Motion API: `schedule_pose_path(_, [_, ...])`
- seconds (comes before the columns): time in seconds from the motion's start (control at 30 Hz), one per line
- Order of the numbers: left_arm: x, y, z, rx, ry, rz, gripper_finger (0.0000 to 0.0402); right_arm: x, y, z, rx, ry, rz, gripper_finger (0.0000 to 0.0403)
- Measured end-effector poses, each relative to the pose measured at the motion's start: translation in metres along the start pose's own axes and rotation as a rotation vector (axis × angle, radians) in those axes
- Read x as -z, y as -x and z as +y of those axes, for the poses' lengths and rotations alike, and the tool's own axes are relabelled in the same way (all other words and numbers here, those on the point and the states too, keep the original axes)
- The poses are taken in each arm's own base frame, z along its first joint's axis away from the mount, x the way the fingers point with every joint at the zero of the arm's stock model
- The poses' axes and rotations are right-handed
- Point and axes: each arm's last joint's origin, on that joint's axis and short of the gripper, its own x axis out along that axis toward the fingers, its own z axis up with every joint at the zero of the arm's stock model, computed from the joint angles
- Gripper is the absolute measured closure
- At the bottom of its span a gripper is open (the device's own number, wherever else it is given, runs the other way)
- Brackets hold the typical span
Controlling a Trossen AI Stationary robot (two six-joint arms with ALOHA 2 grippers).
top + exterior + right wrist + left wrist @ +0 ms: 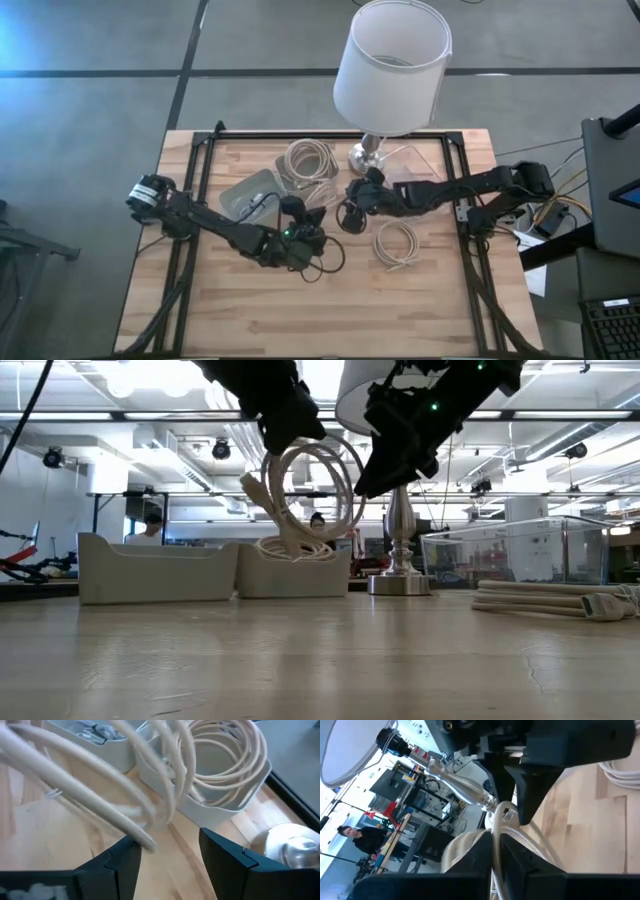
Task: Pick & Place USB Port
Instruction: Put the light brown USB cable into the transparent bin
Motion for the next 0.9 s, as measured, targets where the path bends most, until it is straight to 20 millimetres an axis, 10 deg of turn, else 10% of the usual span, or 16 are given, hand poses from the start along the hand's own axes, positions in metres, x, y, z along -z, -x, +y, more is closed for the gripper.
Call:
schedule_pose_path(0.57, [0.002,-0.002,-0.001,0.022,0.002,-0.005,0.0375,-0.011,-0.001,0.004,-0.103,0.124,-0.102,0.0214])
schedule_pose_path(0.9, [-0.003,-0.002,-0.001,0.080,0.034,-0.046,0.0374,-0.005,-0.022,0.011,-0.096,0.274,-0.083,0.0324])
